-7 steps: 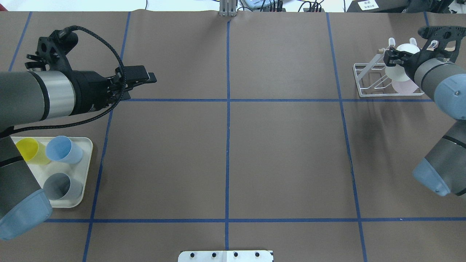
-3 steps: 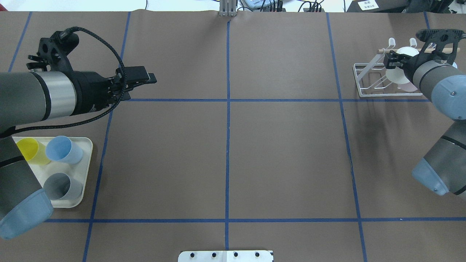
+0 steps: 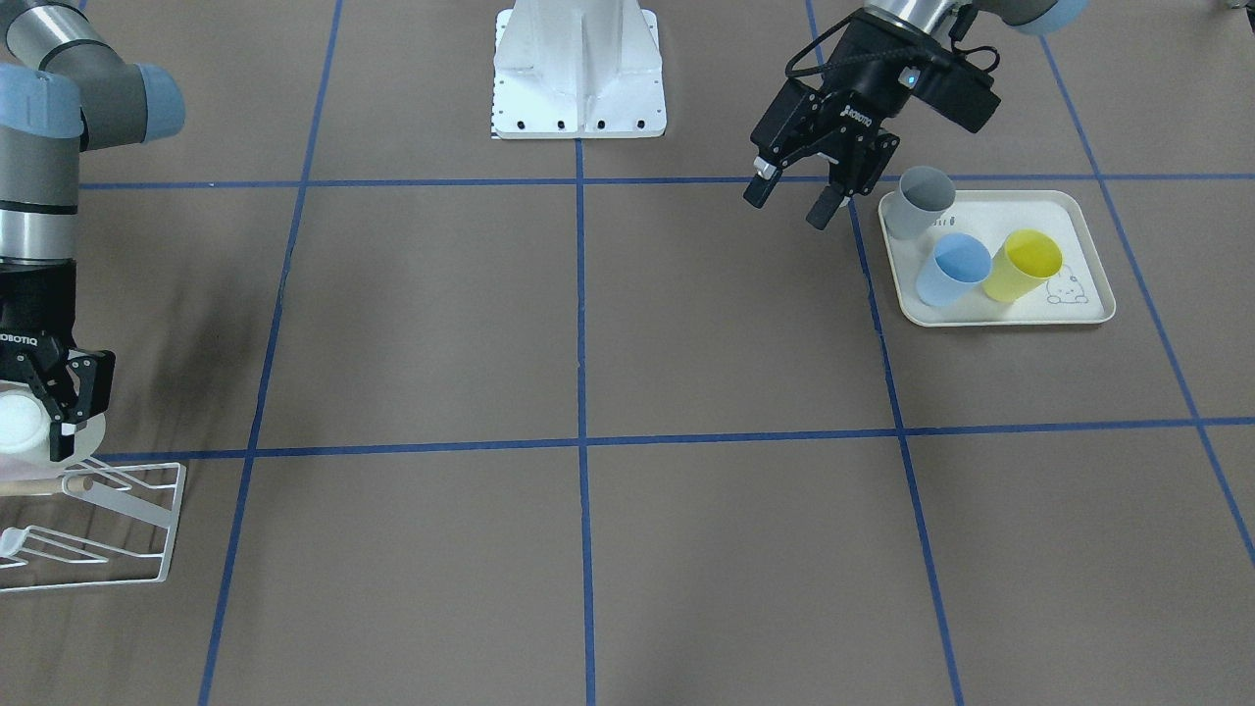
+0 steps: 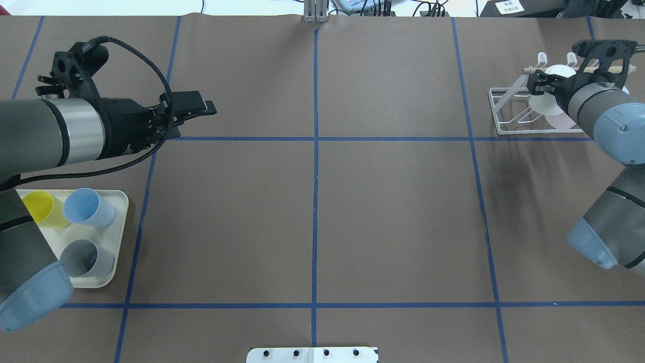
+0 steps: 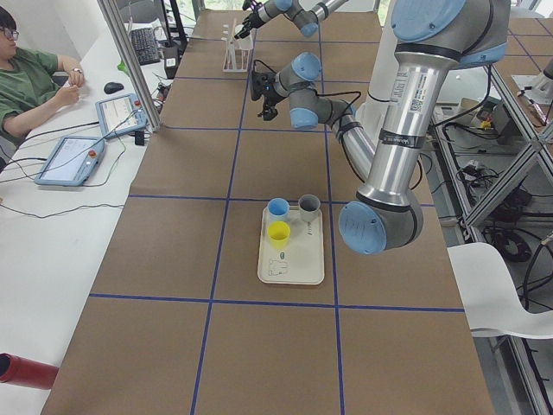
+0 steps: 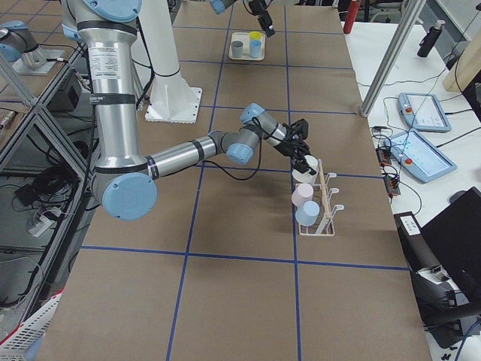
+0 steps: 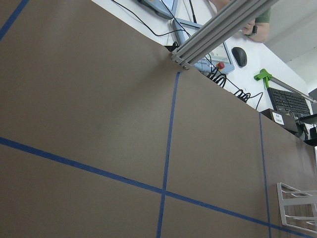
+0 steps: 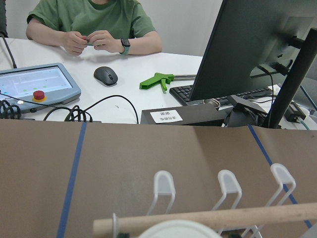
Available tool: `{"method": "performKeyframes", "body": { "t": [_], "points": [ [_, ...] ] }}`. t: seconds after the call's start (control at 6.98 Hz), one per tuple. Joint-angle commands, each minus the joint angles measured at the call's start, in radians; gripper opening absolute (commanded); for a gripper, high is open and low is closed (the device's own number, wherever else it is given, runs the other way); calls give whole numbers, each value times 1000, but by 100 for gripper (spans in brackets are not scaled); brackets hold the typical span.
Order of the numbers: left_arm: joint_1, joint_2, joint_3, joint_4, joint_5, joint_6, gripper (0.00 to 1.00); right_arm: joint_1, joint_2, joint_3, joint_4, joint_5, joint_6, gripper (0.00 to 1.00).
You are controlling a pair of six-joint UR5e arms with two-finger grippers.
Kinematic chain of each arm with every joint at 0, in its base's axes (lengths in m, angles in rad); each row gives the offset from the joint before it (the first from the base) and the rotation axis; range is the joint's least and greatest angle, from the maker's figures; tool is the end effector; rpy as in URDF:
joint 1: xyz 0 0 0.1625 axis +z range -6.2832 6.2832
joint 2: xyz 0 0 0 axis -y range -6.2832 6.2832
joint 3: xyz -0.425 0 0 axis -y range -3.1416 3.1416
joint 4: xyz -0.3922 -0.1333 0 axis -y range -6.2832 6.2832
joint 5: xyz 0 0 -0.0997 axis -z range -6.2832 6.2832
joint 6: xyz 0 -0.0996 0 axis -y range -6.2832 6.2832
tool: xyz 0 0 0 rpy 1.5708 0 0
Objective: Transfer IKEA cup to right arm and place on rack
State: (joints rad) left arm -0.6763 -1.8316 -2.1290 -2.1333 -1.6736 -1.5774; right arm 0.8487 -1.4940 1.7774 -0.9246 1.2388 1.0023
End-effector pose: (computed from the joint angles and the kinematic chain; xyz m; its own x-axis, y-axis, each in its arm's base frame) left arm 0.3078 -0.4049 0.2074 0.1431 -0.1233 -0.9820 0.5450 0.8381 -0.0258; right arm -0.2353 -0.5180 0.4530 0.8081 0.1474 0.5704 -0.5305 0.6031 0.5957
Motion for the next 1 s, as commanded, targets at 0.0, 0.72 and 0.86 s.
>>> {"method": "performKeyframes", "body": {
  "t": [0.0,0.72,0.86],
  "points": [
    [0,0,0,0,0,-1,100,0,6,-3,0,-1,1,99],
    [-2,2,1,-4,-2,0,100,3,8,19,39,34,74,99],
    [-3,0,0,-4,-2,0,100,9,8,19,120,72,94,99]
  ]
}}
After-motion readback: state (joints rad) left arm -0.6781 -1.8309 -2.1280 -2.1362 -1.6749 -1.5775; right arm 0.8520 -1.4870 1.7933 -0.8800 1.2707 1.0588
